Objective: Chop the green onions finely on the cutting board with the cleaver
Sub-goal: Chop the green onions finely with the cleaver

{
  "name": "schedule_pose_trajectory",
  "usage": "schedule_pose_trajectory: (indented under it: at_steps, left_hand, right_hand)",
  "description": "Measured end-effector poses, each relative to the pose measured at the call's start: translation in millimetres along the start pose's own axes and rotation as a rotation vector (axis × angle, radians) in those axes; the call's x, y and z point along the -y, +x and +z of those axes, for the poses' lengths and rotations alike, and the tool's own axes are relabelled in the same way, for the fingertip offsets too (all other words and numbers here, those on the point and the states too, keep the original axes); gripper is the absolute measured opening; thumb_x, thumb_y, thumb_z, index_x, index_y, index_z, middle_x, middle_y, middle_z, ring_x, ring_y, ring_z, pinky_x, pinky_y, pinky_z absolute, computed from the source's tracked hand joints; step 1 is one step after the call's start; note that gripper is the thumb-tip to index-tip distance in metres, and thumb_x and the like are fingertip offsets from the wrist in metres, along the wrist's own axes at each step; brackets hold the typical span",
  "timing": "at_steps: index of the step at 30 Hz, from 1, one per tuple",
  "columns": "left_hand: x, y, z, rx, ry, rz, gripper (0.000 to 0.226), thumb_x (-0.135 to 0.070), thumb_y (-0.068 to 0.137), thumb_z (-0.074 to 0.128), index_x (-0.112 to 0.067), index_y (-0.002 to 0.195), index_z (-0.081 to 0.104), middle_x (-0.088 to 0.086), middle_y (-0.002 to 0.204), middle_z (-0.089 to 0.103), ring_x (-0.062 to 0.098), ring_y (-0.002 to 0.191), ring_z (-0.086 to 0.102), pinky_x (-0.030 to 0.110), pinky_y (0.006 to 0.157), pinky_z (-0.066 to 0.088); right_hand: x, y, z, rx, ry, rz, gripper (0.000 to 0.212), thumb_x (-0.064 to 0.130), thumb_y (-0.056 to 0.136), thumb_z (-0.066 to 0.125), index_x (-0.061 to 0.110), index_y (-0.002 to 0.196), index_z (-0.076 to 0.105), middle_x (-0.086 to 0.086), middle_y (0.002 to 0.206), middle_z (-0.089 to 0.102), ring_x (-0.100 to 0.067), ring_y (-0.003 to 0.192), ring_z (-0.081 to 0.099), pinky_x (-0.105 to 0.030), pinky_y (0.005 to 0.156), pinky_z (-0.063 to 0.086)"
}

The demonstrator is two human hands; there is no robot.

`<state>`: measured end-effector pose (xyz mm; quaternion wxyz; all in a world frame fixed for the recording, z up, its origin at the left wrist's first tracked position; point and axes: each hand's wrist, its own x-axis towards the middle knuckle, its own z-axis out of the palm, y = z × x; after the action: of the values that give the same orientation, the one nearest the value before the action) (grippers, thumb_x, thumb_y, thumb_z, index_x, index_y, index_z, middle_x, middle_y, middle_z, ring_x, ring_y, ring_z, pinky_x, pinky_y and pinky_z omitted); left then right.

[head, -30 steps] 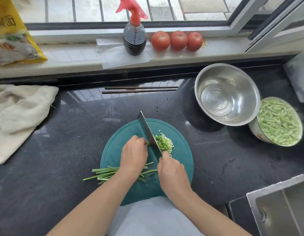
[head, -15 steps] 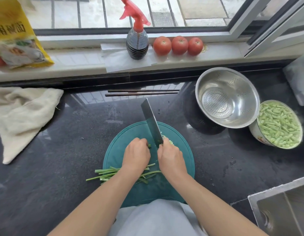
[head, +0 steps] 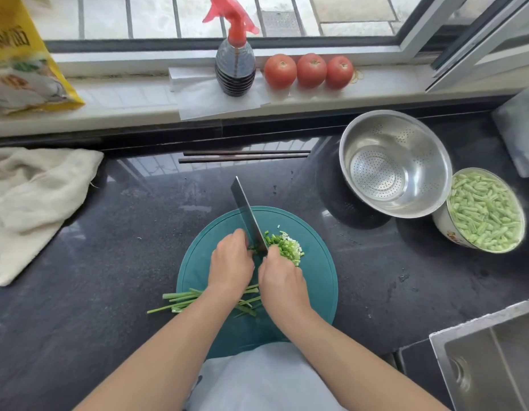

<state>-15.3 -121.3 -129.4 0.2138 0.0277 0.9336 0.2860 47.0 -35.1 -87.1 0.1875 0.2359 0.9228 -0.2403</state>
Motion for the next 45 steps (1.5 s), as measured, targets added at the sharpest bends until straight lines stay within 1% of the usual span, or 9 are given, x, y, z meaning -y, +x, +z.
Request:
schedule_pose_trajectory:
  at_steps: [4, 9, 14, 17, 21, 28, 33, 37, 45]
  left_hand:
    - [-1.4, -0.1, -0.6, 0.026, -0.012, -0.03, 0.006, -0.01, 0.091, 0.055, -0.015, 0.088, 0.053, 0.005, 0.09, 0.061, 0.027, 0.078, 0.052, 0.04, 0.067, 0.043]
    - [-0.8, 0.6, -8.4, 0.039, -0.088, -0.094, 0.013, -0.007, 0.093, 0.051, -0.017, 0.094, 0.059, 0.003, 0.096, 0.063, 0.025, 0.085, 0.054, 0.036, 0.074, 0.045]
    - [15.1, -4.2, -17.4, 0.0, -0.221, -0.08, 0.012, -0.012, 0.091, 0.063, -0.023, 0.088, 0.06, -0.005, 0.091, 0.064, 0.019, 0.087, 0.06, 0.037, 0.078, 0.05]
    - [23.6, -5.3, -18.7, -0.03, -0.159, -0.023, 0.009, -0.015, 0.091, 0.068, -0.021, 0.095, 0.064, -0.004, 0.098, 0.063, 0.019, 0.091, 0.058, 0.036, 0.083, 0.049]
    - [27.7, -6.4, -14.2, 0.027, -0.027, 0.047, 0.017, -0.016, 0.092, 0.068, -0.019, 0.109, 0.065, 0.0, 0.106, 0.061, 0.022, 0.099, 0.059, 0.038, 0.087, 0.05]
    - [31.2, -9.3, -7.6, -0.017, 0.096, 0.14, 0.025, 0.007, 0.083, 0.058, -0.012, 0.098, 0.063, 0.005, 0.094, 0.057, 0.03, 0.085, 0.055, 0.039, 0.069, 0.043]
    - [45.0, -5.6, -11.8, -0.047, 0.208, 0.156, 0.008, -0.011, 0.087, 0.069, -0.012, 0.087, 0.061, 0.006, 0.088, 0.056, 0.029, 0.083, 0.052, 0.042, 0.069, 0.045]
    - [49.3, 0.3, -18.3, -0.021, 0.362, 0.153, 0.007, -0.02, 0.093, 0.063, -0.02, 0.087, 0.066, 0.001, 0.089, 0.062, 0.026, 0.087, 0.054, 0.037, 0.071, 0.043]
    - [25.6, 3.3, -11.6, 0.022, 0.327, 0.189, 0.01, -0.026, 0.095, 0.06, -0.022, 0.094, 0.069, -0.001, 0.097, 0.064, 0.025, 0.094, 0.054, 0.038, 0.079, 0.043]
  right_hand:
    - [8.4, 24.9, -7.1, -0.003, 0.036, -0.027, 0.013, 0.023, 0.104, 0.038, 0.017, 0.092, 0.036, -0.011, 0.092, 0.065, -0.035, 0.085, 0.06, -0.037, 0.063, 0.037]
    - [-8.5, 5.8, -19.2, -0.033, 0.041, -0.029, 0.017, 0.025, 0.104, 0.035, 0.014, 0.093, 0.043, -0.009, 0.087, 0.062, -0.035, 0.079, 0.056, -0.043, 0.067, 0.043]
    - [-17.8, -17.1, -22.7, -0.006, 0.022, -0.031, 0.018, 0.027, 0.105, 0.034, 0.016, 0.093, 0.041, -0.007, 0.081, 0.061, -0.035, 0.076, 0.057, -0.045, 0.066, 0.045]
    - [-18.0, -21.1, -15.5, 0.017, 0.018, -0.022, 0.018, 0.026, 0.104, 0.033, 0.017, 0.09, 0.039, -0.002, 0.075, 0.054, -0.034, 0.074, 0.054, -0.044, 0.064, 0.041]
    - [-15.2, -22.9, -4.8, 0.022, 0.002, -0.012, 0.018, 0.025, 0.104, 0.034, 0.017, 0.088, 0.038, -0.002, 0.074, 0.052, -0.034, 0.072, 0.053, -0.044, 0.063, 0.043]
    - [-18.3, -21.1, -9.5, 0.016, 0.003, -0.016, 0.02, 0.027, 0.104, 0.033, 0.018, 0.087, 0.037, -0.003, 0.076, 0.056, -0.035, 0.074, 0.055, -0.045, 0.064, 0.043]
    - [-27.3, -19.3, -16.3, 0.013, 0.007, -0.002, 0.019, 0.028, 0.104, 0.033, 0.019, 0.087, 0.037, 0.0, 0.07, 0.052, -0.03, 0.071, 0.054, -0.042, 0.059, 0.04]
    - [-31.5, -18.6, -16.7, 0.008, 0.004, 0.007, 0.018, 0.028, 0.104, 0.033, 0.019, 0.09, 0.039, 0.0, 0.07, 0.054, -0.028, 0.069, 0.055, -0.043, 0.059, 0.043]
    - [-35.8, -23.2, -18.3, 0.011, 0.019, -0.01, 0.016, 0.028, 0.104, 0.034, 0.02, 0.091, 0.039, 0.001, 0.07, 0.053, -0.027, 0.069, 0.056, -0.042, 0.058, 0.042]
